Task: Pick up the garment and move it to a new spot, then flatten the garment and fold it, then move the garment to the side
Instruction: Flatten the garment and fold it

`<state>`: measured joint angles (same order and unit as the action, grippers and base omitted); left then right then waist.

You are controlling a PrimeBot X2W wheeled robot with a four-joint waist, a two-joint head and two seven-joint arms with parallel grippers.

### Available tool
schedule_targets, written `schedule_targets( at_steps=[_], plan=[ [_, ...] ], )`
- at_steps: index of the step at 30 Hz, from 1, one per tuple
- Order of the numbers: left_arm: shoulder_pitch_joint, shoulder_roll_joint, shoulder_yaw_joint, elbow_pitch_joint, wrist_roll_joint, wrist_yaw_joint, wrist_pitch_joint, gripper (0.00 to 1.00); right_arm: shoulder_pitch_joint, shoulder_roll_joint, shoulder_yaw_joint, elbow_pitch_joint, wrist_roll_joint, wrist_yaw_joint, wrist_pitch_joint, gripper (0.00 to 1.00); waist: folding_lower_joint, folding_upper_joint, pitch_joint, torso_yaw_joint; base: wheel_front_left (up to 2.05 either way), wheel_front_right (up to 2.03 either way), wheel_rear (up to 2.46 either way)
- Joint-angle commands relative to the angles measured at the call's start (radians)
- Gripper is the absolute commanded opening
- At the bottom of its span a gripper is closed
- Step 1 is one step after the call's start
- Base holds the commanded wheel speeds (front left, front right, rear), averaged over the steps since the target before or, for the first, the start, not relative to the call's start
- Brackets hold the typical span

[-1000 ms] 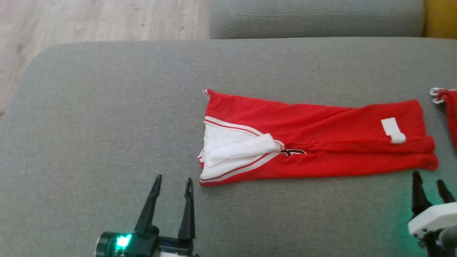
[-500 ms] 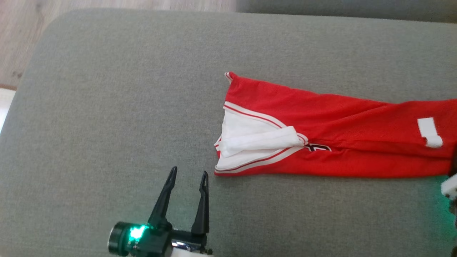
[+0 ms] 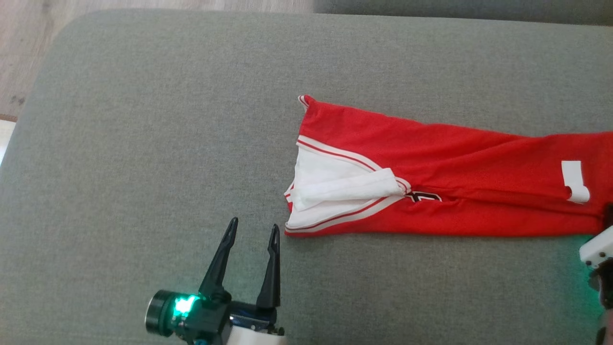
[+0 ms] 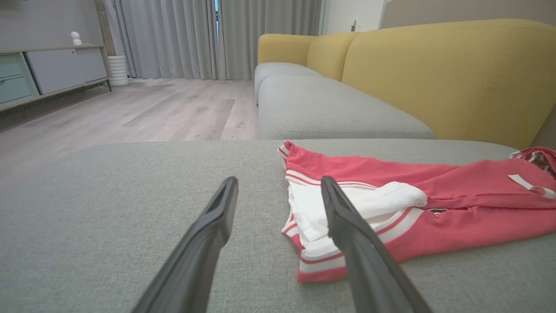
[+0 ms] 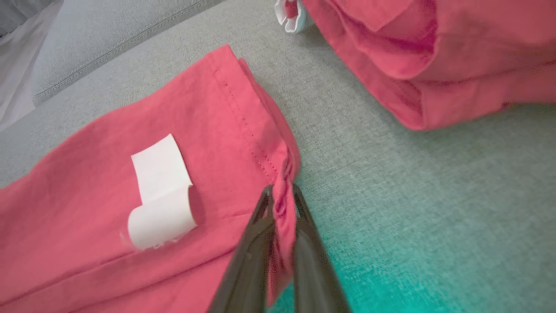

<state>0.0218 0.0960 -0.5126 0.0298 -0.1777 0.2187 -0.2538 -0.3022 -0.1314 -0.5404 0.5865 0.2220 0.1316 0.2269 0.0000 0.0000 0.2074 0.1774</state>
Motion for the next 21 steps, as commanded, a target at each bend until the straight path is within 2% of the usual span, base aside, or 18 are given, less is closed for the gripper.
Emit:
schedule_targets(
  at_steps=[1, 10, 21],
  plan=[
    [-0.027, -0.011, 0.038, -0.026, 0.009, -0.003, -0.008, 1.00, -0.008, -0.010, 0.024, -0.031, 0.007, -0.001, -0.012, 0.00, 0.0000, 0.0000, -0.005, -0.003, 0.00, 0.00, 0.00],
    [-0.010, -0.016, 0.066, -0.030, 0.038, -0.025, -0.008, 1.00, 0.045, -0.057, 0.088, -0.105, 0.073, -0.001, -0.078, 0.00, 0.0000, 0.0000, -0.059, -0.022, 0.00, 0.00, 0.00],
    [0.032, -0.007, 0.070, -0.011, 0.059, -0.064, -0.008, 1.00, 0.045, 0.011, 0.331, -0.313, 0.152, -0.001, -0.110, 0.00, 0.0000, 0.0000, -0.138, 0.007, 0.00, 0.00, 0.00]
  ],
)
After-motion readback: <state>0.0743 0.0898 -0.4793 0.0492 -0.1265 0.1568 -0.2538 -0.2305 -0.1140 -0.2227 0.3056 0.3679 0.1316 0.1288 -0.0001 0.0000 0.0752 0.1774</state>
